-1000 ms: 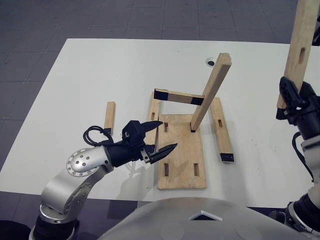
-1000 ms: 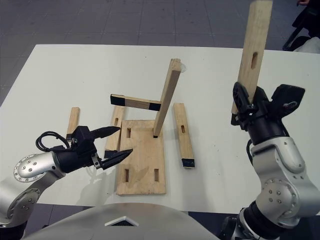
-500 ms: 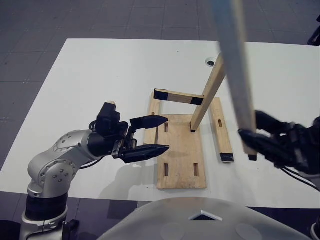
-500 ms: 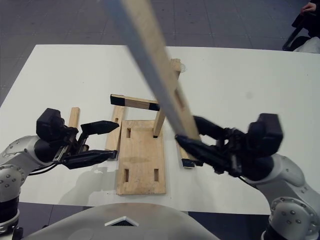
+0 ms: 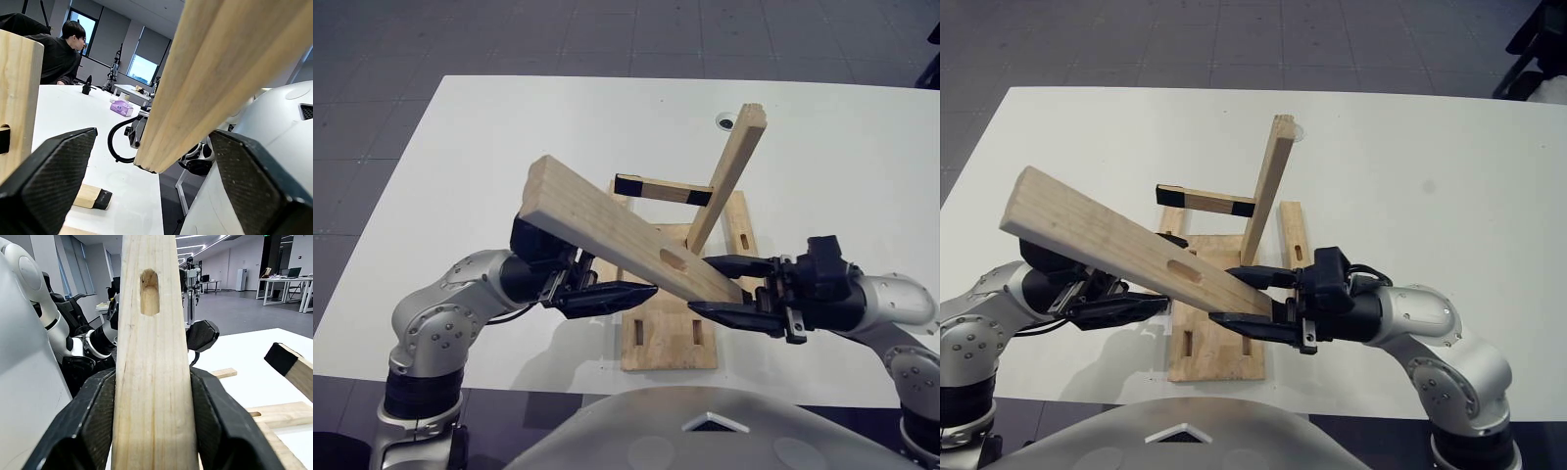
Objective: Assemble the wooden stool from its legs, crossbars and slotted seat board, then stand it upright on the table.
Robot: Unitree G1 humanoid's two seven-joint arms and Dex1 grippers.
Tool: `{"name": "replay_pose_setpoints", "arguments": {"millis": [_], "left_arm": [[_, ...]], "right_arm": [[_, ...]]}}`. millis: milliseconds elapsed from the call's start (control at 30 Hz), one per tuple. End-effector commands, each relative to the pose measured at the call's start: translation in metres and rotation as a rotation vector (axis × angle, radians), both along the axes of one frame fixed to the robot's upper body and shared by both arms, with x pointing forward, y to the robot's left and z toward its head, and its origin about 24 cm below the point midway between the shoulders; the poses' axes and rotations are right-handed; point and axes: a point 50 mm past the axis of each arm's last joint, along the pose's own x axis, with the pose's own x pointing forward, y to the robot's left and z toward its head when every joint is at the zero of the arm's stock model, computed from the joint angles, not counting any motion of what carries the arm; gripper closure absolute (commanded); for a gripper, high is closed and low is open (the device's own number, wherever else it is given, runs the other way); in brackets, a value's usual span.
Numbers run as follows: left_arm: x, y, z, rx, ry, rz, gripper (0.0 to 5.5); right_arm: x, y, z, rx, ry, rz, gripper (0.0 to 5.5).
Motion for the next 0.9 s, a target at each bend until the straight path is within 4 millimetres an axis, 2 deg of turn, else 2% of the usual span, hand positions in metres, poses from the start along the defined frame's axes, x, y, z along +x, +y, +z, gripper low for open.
{"name": "replay_pose_setpoints", "arguments": {"millis": [33,433,600,900], "left_arm": [[0.001,-0.004,0.000,0.006,-0.030,0.033,1.25],[-0.005,-0.009,-0.004,-0.057,-0.139,0.050,1.25],[-0.013,-0.012,-0.006,-0.071,-0.267,0.026,1.25],[-0.010,-0.012,-0.006,-0.136,-0.328,0.087,1.25]], "right_arm": [[0.004,0.006,0.004,-0.010,-0.040,0.010,3.47],[0.008,0.020,0.006,0.025,-0.059,0.026,3.47],[0.006,0.023,0.008,0.043,-0.055,0.028,3.47],[0.003,0.030,0.008,0.055,-0.045,0.059,3.47]]}}
